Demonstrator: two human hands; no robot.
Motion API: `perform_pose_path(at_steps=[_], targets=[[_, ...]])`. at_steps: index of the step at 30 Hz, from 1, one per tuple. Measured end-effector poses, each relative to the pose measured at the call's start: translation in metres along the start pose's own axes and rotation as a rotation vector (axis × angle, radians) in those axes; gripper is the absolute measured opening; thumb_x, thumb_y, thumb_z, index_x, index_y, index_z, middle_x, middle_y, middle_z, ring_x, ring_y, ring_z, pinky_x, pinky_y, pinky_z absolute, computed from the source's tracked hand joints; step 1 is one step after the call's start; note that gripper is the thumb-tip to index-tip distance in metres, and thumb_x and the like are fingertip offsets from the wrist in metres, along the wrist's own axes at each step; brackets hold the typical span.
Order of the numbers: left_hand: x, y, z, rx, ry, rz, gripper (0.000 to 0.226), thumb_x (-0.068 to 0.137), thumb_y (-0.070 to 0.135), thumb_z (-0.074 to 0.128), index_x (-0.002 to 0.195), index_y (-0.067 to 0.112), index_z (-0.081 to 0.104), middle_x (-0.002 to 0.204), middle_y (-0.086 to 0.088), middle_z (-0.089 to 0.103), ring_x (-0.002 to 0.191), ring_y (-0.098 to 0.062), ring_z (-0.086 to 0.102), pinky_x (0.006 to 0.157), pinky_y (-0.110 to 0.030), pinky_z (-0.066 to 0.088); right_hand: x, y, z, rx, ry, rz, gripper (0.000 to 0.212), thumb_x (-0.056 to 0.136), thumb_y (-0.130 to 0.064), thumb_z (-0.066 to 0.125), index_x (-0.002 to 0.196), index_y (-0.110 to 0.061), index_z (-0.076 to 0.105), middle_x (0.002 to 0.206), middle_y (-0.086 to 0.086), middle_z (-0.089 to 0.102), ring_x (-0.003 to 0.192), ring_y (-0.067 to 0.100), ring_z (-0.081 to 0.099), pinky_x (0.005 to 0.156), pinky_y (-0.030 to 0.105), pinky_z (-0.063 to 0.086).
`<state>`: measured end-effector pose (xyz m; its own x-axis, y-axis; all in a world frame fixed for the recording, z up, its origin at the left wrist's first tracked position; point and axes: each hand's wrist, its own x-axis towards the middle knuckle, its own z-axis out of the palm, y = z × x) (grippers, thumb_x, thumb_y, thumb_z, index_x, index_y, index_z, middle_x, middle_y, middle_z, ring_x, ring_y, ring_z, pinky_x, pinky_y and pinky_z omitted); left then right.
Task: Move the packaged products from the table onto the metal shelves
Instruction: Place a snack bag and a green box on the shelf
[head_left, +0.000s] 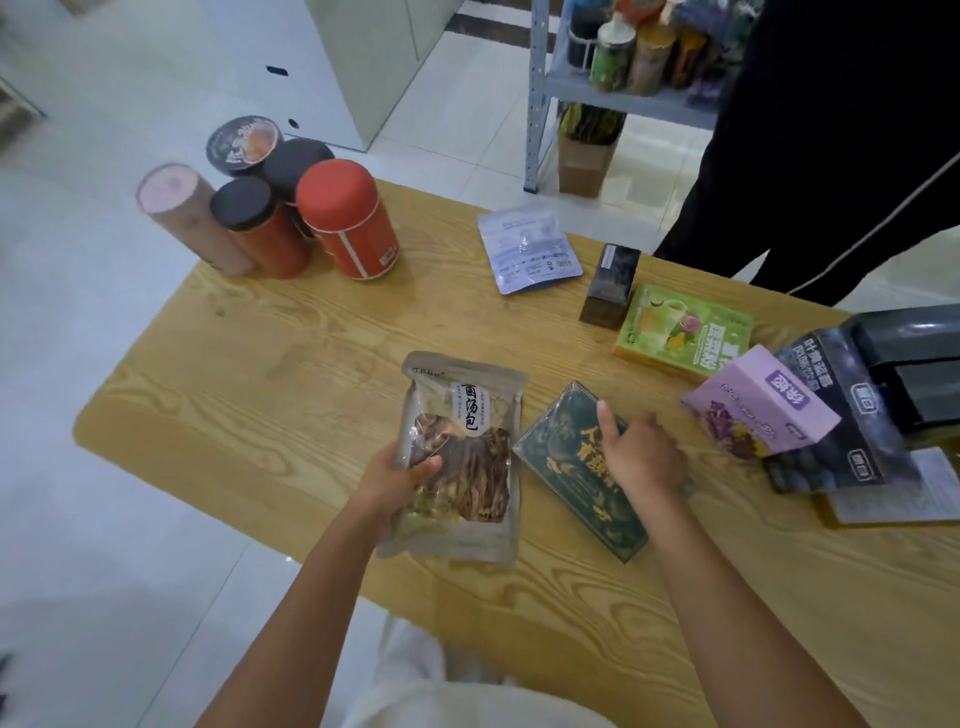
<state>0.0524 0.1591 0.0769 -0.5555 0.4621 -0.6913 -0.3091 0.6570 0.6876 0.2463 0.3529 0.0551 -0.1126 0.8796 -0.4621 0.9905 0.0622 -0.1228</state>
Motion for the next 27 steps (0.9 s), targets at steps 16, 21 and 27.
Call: perform_pose_path(at_steps=[16,21,27], targets=[[-0.045,-0.036,-0.150,-0.380,0.295,0.030,0.026,0.084,0.004,0.069,0.110,0.007,0.062,0.099,-0.014,0.070,0.090,-0.029,0.068,0.072,-0.036,0.057,-0.053,-0.128,0.032,-0.236,0.110,-0.505,0.074,0.090,-0.070,0.015,0.087,-0.011,0.060,0.082,0.008,0.067,0.076,0.029,0.062,0.067,0.035,0.044],[-0.073,-0.067,-0.236,-0.477,0.409,0.010,0.025,0.085,0.004,0.068,0.109,0.009,0.062,0.098,-0.014,0.071,0.083,-0.027,0.070,0.059,-0.032,0.057,-0.108,-0.235,0.051,-0.305,0.134,-0.799,0.082,0.079,-0.077,0.002,0.073,-0.017,0.056,0.061,-0.001,0.061,0.057,0.018,0.058,0.054,0.028,0.045],[-0.113,-0.114,-0.346,-0.609,0.586,0.011,0.028,0.085,-0.001,0.065,0.111,0.010,0.062,0.103,-0.014,0.070,0.089,-0.028,0.069,0.068,-0.036,0.057,-0.198,-0.363,0.084,-0.391,0.204,-1.149,0.074,0.082,-0.074,0.006,0.071,-0.018,0.052,0.068,0.000,0.060,0.060,0.021,0.056,0.048,0.029,0.035]])
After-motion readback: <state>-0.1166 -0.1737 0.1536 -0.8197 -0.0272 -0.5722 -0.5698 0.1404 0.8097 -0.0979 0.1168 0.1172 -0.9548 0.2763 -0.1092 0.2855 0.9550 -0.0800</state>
